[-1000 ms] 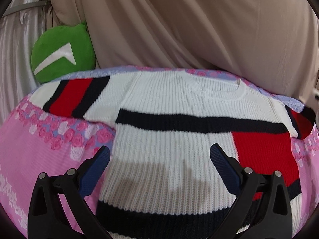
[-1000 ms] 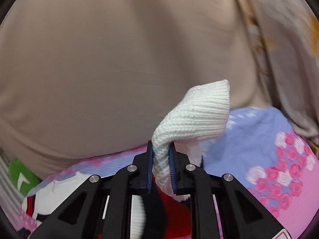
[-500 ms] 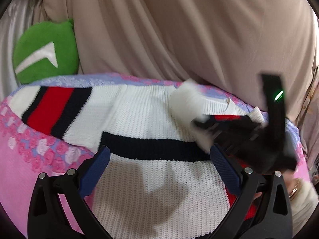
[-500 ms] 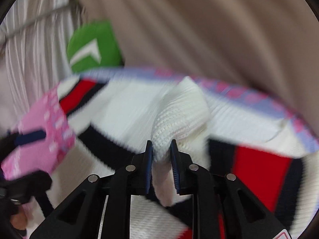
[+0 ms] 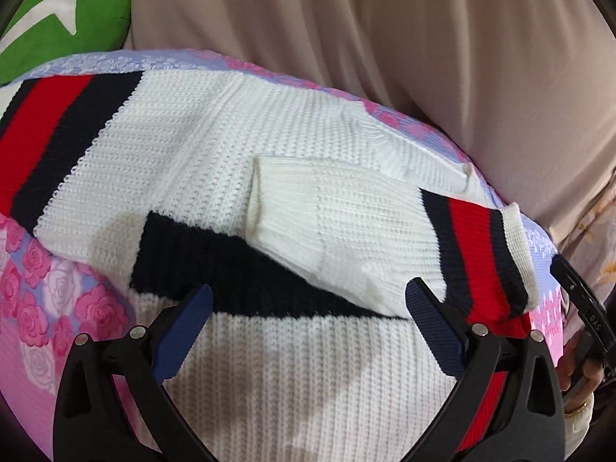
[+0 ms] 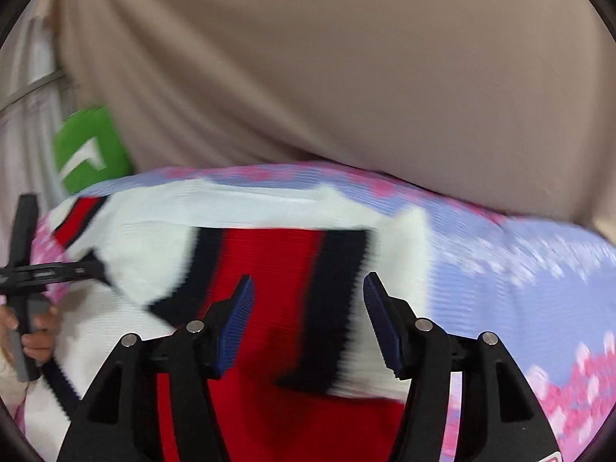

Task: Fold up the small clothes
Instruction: 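Fold the sleeve across the sweater body with the right tool while the left tool grasps the other cuff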

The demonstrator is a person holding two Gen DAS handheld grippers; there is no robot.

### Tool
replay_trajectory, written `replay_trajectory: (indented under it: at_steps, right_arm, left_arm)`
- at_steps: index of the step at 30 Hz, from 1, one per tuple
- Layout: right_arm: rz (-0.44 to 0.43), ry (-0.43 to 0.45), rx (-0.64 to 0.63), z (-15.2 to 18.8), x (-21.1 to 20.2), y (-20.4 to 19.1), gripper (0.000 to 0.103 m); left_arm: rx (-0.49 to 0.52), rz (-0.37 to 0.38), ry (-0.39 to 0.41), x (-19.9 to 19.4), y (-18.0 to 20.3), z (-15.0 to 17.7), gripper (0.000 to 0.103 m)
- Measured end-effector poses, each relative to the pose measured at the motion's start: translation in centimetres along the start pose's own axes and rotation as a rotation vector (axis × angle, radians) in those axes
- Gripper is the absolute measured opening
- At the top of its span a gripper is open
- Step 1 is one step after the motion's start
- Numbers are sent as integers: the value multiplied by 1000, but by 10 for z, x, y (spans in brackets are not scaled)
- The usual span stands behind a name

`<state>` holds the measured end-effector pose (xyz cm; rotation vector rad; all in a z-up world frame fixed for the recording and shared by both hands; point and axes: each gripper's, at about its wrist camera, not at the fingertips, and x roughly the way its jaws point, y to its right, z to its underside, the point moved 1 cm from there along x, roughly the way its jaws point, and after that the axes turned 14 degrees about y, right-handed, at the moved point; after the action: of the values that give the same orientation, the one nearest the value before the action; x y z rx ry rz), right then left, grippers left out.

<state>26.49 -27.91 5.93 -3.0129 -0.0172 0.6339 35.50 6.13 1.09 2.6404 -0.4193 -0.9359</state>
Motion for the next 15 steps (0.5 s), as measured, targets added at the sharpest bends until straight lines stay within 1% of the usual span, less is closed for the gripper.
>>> replay_trajectory:
  at_steps: [2,3,4,5,7,8,9,10,11,12,14,15]
  right_arm:
    - [46,-45,94,4,10,39,59]
    - [51,-66,137,8,15,54,59]
    - [46,-90,179,12,22,65,59]
    - [38,-109,213,16,31,71,59]
    - [17,-146,248,22,50,73,58]
    - [9,-163,257,24,58,71,47]
    - [-3,-178,263,23,65,70,16]
    - [-12,-184,264,22,69,68,14]
    - [-16,-141,262,15,64,64,14]
    - [-28,-89,254,9,53,61,13]
    - [-75,63,239,-10,20,53,12]
    - [-86,109,243,-14,8,52,12]
  left_arm:
    - [9,-8,15,5,1,-5,96]
    - [23,-13,20,6,3,-7,87]
    - [42,-12,21,11,7,-10,71]
    - [57,-1,14,13,10,-11,61]
    - [76,6,-9,22,15,-14,23]
    - [88,6,-14,26,17,-17,9]
    - [105,-4,-4,26,20,-20,9]
    - [119,-3,13,24,24,-24,8]
    - [134,-4,45,18,28,-30,8]
    - [148,5,82,11,32,-37,8]
    - [163,22,165,-10,40,-50,7]
    - [165,23,196,-19,42,-55,7]
